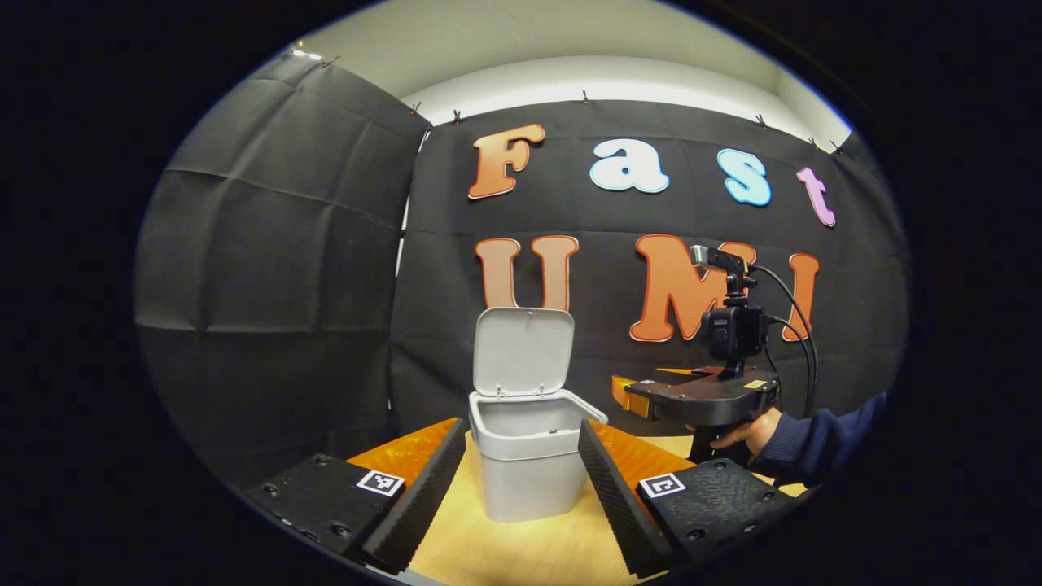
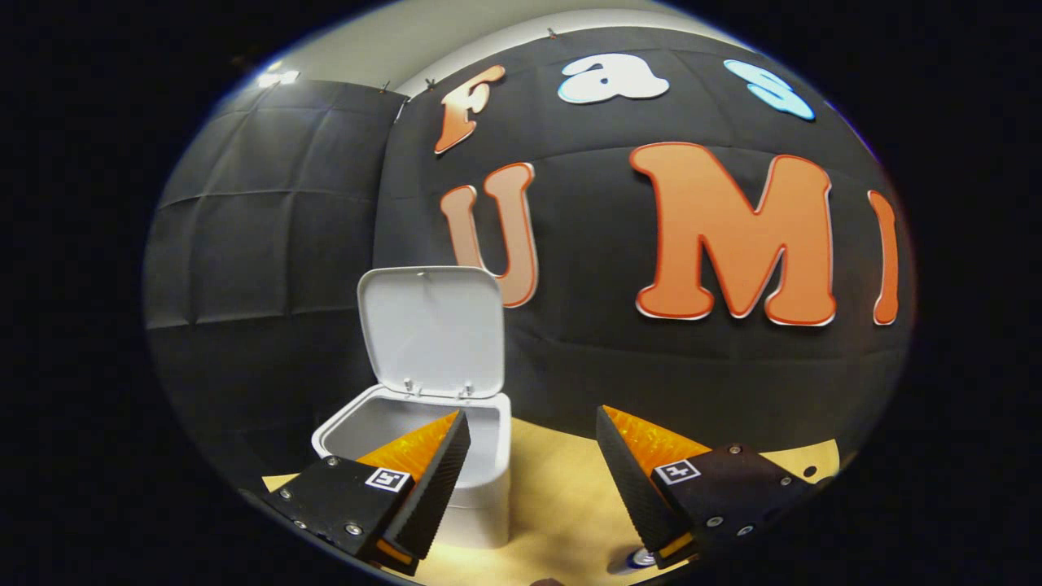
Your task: Press the lid of the desktop garbage bin to open it, pick up the crumpled paper on the desktop and throw it into the bin, then pick up the pop can on the desktop and drop it into the bin, and finally close the garbage bin lid.
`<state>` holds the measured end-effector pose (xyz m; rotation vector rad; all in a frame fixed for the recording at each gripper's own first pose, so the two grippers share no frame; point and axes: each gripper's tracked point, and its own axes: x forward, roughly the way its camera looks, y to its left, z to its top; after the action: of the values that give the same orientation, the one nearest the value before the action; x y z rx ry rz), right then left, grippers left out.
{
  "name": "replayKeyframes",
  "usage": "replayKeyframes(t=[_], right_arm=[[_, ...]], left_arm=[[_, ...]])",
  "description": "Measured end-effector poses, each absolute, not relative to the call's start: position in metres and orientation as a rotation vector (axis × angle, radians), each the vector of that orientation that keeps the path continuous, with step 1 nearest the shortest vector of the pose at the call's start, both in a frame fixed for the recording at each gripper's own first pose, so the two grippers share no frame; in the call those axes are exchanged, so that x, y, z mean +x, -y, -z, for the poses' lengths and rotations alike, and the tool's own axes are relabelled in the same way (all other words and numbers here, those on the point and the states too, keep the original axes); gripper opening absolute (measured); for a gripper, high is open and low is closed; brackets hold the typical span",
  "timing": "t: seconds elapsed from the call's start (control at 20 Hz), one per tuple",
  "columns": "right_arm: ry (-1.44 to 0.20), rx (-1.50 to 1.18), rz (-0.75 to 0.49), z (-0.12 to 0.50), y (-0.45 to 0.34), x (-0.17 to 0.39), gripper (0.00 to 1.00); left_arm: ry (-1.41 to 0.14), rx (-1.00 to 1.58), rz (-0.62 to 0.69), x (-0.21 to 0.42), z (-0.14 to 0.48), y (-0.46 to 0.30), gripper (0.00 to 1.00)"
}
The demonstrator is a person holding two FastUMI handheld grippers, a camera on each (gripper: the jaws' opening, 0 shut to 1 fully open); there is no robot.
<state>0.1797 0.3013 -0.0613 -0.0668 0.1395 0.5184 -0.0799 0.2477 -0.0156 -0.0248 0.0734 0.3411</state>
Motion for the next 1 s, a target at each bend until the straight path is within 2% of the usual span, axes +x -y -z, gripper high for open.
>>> replayKeyframes(t=[0.55, 1.0], right_arm=[[-0.074, -0.088, -0.283, 0.042, -0.139, 0.145, 0.94], [-0.081, -0.066, -0.084, 0.040, -0.039, 0.106, 0.94]], left_arm=[[-0.052, -0.017, -0.074, -0.013, 0.032, -0.143, 0.89], [-0.058, 0.008, 0.055, 0.026, 0.055, -0.080, 0.89]])
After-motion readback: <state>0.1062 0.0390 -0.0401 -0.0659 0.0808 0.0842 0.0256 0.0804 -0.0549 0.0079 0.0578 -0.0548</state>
